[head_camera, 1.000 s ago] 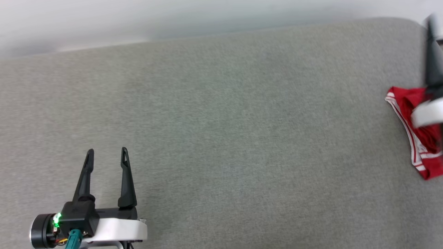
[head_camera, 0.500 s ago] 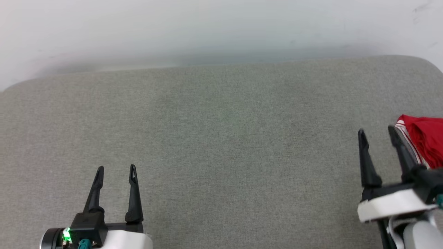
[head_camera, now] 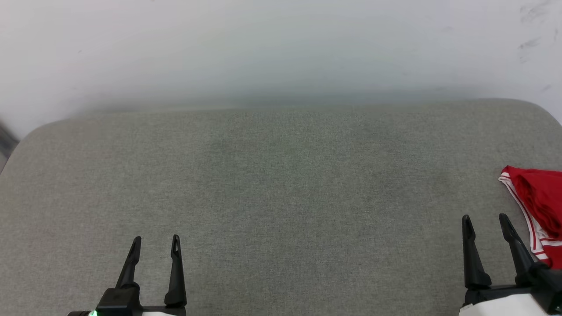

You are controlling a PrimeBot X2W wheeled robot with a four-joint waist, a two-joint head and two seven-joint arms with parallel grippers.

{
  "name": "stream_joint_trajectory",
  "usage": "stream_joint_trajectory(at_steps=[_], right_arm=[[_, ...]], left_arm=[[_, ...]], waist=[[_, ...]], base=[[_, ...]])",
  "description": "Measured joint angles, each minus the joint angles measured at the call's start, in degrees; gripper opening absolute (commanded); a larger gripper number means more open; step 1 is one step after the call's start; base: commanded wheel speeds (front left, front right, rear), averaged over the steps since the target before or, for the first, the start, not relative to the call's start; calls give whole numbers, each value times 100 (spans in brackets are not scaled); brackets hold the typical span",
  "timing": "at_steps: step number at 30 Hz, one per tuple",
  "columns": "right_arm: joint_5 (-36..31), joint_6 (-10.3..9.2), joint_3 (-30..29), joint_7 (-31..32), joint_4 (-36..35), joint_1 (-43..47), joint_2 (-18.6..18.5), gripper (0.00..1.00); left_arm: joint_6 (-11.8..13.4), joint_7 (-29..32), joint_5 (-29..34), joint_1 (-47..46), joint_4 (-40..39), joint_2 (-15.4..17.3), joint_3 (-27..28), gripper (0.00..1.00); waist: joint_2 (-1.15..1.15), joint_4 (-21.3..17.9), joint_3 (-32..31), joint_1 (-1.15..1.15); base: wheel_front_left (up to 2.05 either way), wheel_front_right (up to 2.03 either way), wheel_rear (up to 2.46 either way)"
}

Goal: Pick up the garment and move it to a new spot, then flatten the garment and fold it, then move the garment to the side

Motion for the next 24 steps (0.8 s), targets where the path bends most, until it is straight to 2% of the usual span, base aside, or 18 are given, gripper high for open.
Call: stream_joint_trajectory(at_steps=[11, 12, 18, 24], right_arm=[[62, 0, -60, 0, -141, 329, 36, 100], [70, 0, -58, 0, -141, 333, 36, 0], [111, 0, -36, 8, 133, 360, 43, 0], [748, 0, -5, 149, 241, 363, 41, 0]], left_arm=[[-88, 0, -18, 103, 19, -1, -23, 100], [-90, 0, -16, 104, 22, -1, -26, 0], [-91, 29, -27, 166, 297, -9, -53, 0], [-134, 141, -727, 159, 379, 4, -53, 0]], waist=[[0, -13, -103, 0], [0, -12, -105, 0], [0, -12, -107, 0], [0, -10, -105, 1]], base=[[0, 0, 0], [0, 0, 0], [0, 0, 0], [0, 0, 0]])
